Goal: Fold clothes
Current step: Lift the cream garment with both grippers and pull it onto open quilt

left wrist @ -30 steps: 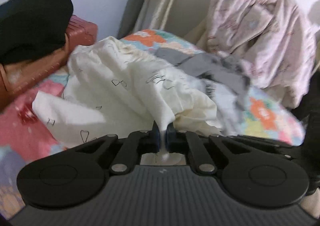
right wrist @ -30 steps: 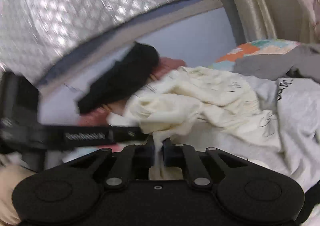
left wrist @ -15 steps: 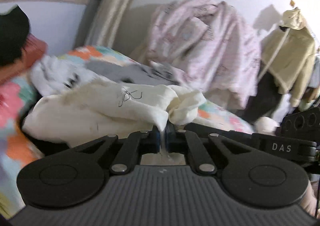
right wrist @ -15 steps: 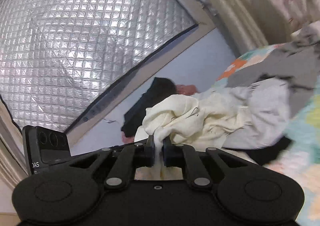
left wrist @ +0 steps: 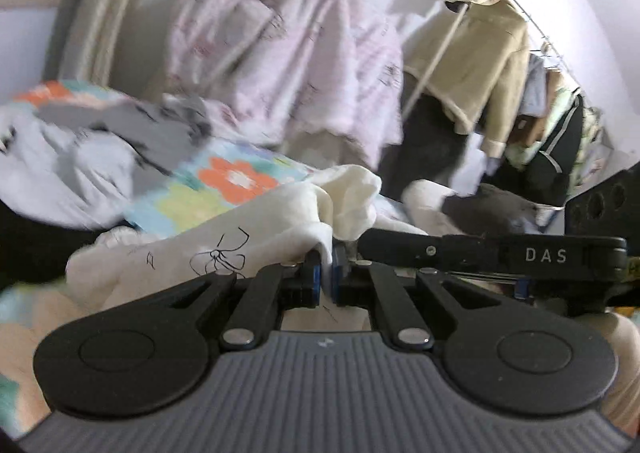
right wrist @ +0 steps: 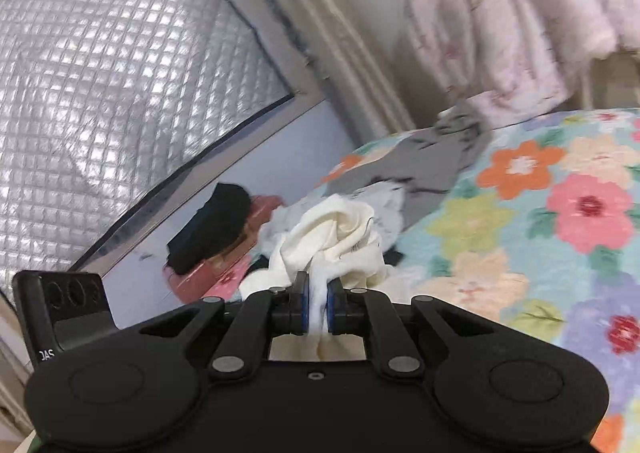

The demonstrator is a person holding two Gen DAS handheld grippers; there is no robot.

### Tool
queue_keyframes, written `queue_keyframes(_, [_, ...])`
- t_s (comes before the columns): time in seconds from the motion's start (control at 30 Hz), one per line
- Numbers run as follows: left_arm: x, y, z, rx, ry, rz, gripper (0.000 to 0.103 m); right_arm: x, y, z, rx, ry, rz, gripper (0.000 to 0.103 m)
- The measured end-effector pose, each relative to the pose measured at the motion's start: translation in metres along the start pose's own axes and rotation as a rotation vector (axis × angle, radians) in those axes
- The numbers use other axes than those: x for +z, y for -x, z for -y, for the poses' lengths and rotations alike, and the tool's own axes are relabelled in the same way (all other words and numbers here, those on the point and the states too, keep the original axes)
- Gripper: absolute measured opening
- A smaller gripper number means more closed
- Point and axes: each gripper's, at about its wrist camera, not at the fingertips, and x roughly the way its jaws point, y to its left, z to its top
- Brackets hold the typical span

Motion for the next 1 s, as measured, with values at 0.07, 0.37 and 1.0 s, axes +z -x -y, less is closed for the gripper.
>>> queue_keyframes(0.07, [-0.005, -0.002, 0.012, -0.009, -0.009, -0.007, 0.003, -0.004, 0.013, 0.004, -0.024, -0.007, 0.014, 0.011])
queue_keyframes(0.37, [0.001, -0.013, 0.049, -0.057, -0.041, 0.024, 0.006, 0.001, 0.057, 0.016, -0.146, 0.046, 0.106, 0.011])
queue_keyframes(1.0, [-0.046, -0.038, 0.002, 0.174, -0.107, -0.162, 0.037, -0.015, 0.057, 0.16, -0.644, -0.09, 0.018, 0.009])
